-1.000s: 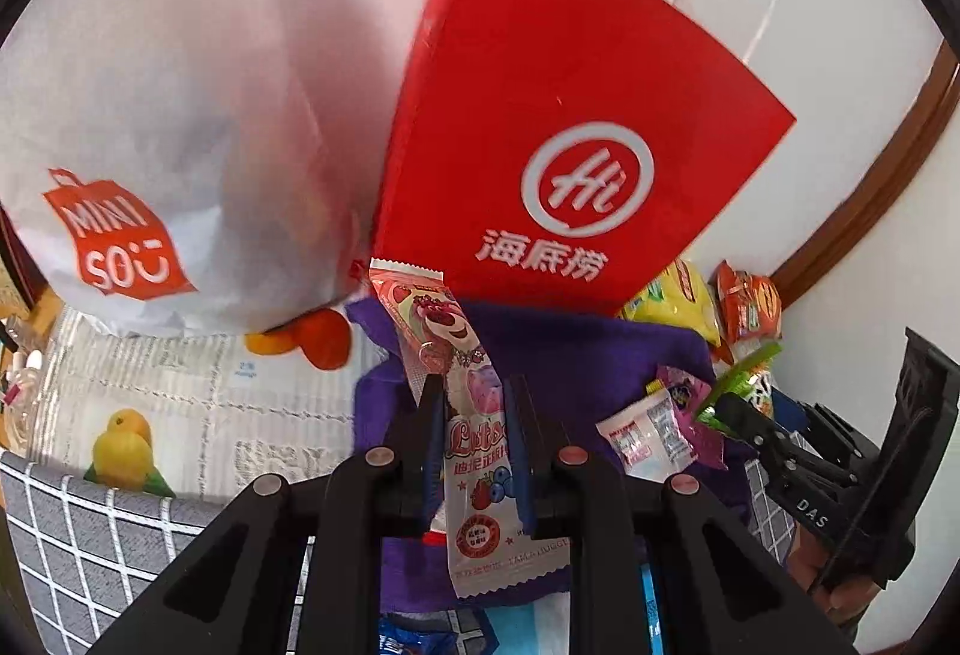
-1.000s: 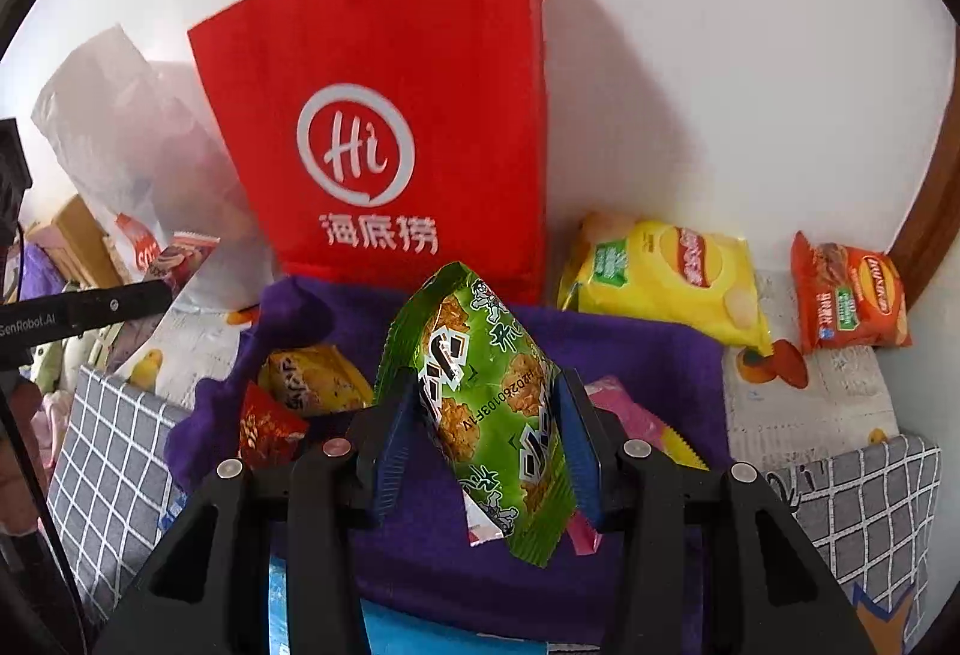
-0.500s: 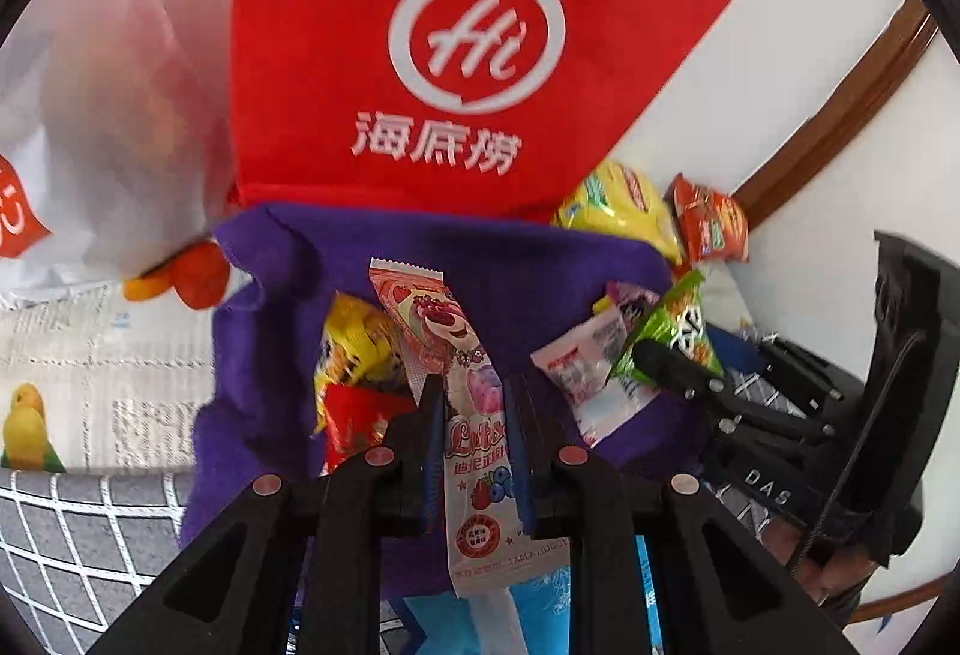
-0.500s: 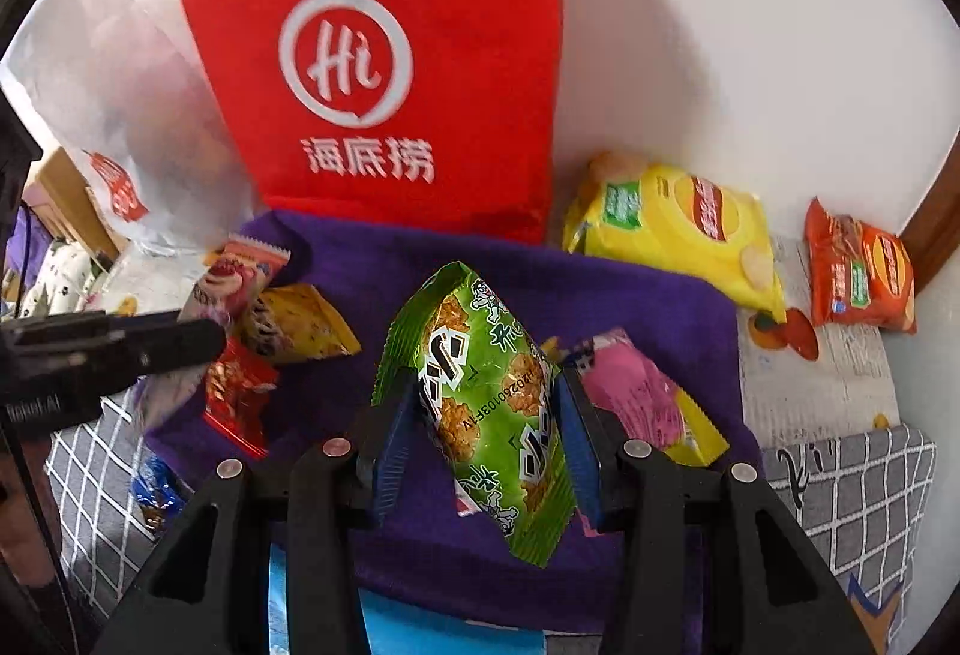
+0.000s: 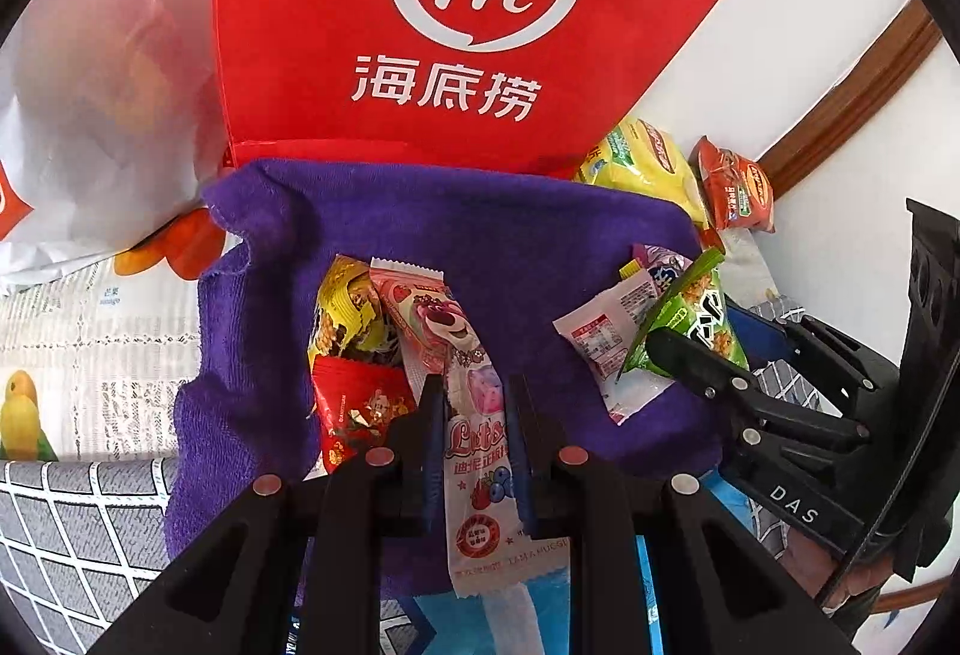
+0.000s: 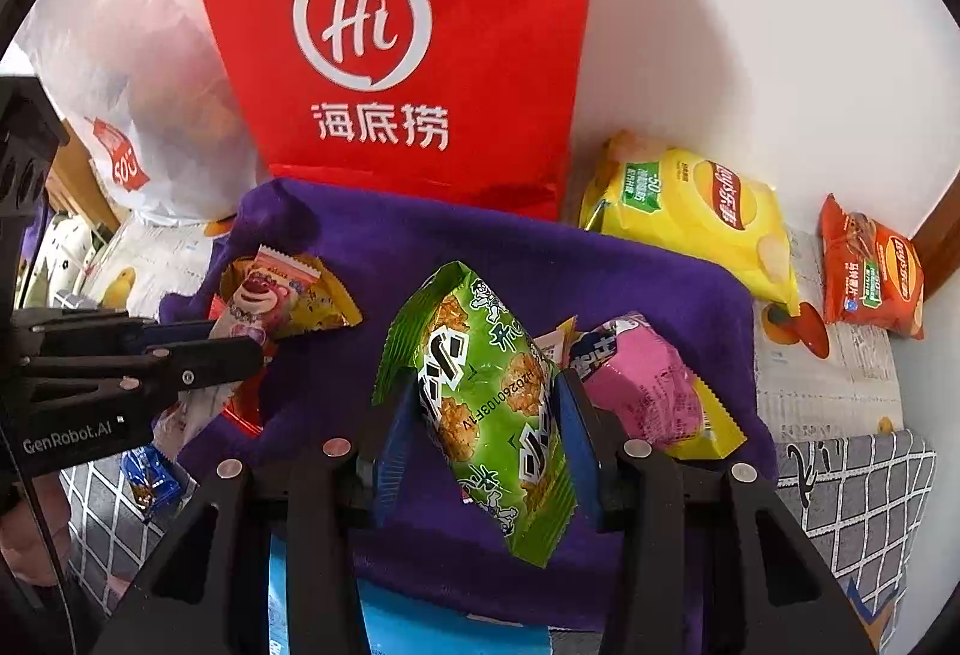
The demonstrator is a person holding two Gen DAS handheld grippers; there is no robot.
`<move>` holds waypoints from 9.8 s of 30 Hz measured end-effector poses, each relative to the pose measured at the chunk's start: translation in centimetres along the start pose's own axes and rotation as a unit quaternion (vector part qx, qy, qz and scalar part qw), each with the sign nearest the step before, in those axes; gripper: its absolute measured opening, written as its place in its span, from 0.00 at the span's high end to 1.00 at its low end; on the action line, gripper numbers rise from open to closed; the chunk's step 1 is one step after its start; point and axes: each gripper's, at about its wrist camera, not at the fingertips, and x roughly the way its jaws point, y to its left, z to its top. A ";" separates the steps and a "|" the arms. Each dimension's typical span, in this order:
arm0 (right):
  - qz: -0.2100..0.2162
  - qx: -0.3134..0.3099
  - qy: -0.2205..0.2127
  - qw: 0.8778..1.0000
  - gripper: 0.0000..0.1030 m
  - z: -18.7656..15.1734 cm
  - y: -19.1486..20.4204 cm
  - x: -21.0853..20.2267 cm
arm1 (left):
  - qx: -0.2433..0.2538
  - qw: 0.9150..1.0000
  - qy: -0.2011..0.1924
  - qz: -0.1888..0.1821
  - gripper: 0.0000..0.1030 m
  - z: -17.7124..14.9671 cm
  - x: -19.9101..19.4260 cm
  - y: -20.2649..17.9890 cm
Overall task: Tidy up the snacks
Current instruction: 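Lower both snacks onto the purple towel and open both tools, then withdraw both open tools from the towel back toward the pile, then grasp the white snack packet with the right tool, then grasp the pink pastry packet with the left tool while the right holds the white packet, then carry the pink pastry in the left tool and white packet in the right over the towel, then lower both packets onto the purple towel and open both tools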
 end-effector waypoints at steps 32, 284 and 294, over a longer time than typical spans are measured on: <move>-0.014 0.006 -0.055 0.998 0.38 0.5 0.3 -3.9 | -0.003 1.000 -0.024 -0.010 0.58 0.4 -3.2 -0.2; -0.028 0.048 -0.061 0.997 0.80 1.7 -2.3 -3.4 | -0.013 0.998 -0.060 -0.014 0.63 2.3 -5.0 1.2; -0.043 0.041 -0.036 0.998 0.80 1.2 -2.8 -1.8 | -0.016 0.999 -0.035 -0.008 0.63 2.3 -3.5 1.5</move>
